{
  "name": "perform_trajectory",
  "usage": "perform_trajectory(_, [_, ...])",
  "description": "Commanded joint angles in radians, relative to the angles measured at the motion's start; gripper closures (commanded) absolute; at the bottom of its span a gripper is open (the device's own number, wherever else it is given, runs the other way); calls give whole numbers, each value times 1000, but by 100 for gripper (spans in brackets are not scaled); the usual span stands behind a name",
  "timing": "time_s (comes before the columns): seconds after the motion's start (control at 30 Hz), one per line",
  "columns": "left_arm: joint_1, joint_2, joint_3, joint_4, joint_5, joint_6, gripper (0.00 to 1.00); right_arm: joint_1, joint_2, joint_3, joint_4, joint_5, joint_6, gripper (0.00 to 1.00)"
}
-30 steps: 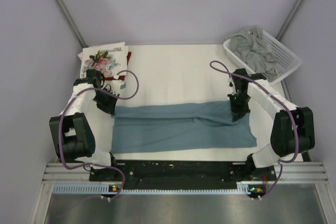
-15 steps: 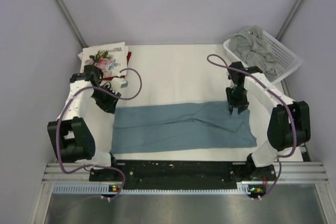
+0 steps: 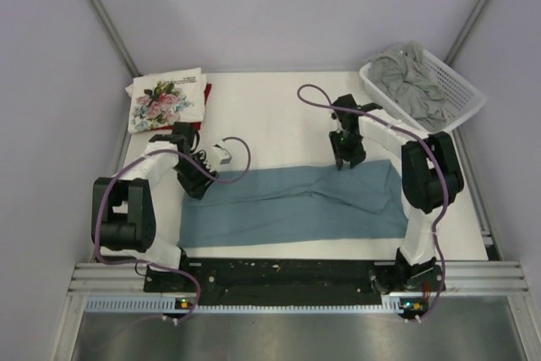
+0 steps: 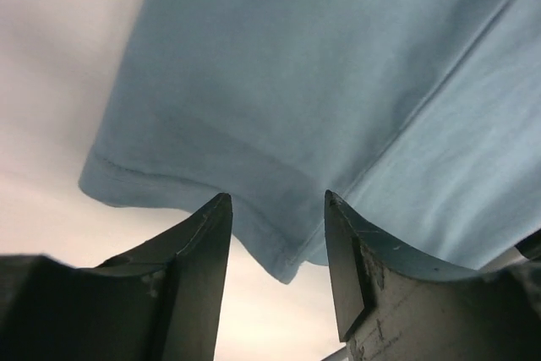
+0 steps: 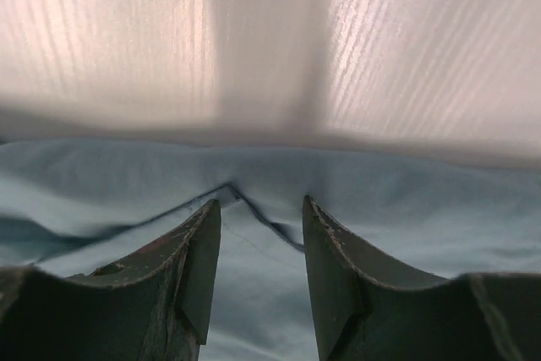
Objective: Fold and stack the t-shirts
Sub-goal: Fold the other side of the tshirt into a rectangle
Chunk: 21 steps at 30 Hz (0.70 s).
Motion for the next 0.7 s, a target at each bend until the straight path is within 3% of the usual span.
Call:
perform_trajectory(0.0, [4, 5, -7, 85, -15, -25, 49, -1, 38, 24, 58, -15, -27, 57])
perform_trajectory(0.1, [4, 14, -24, 102, -31, -37, 51, 1, 35, -6, 77, -30, -21, 63])
perform_trajectory(0.23, [4, 6, -22, 98, -36, -37, 51, -1, 5, -45, 97, -30, -16, 88])
perform_trajectory(0.3, [4, 5, -10, 91, -41, -41, 51, -1, -18, -55, 95, -59, -16, 93])
perform_trajectory(0.47, [4, 9, 18, 94, -54, -45, 51, -1, -63, -78, 101, -113, -13, 99])
perform_trajectory(0.67, [4, 11, 33, 85, -59, -50, 51, -1, -142, -135, 95, -122, 1, 99])
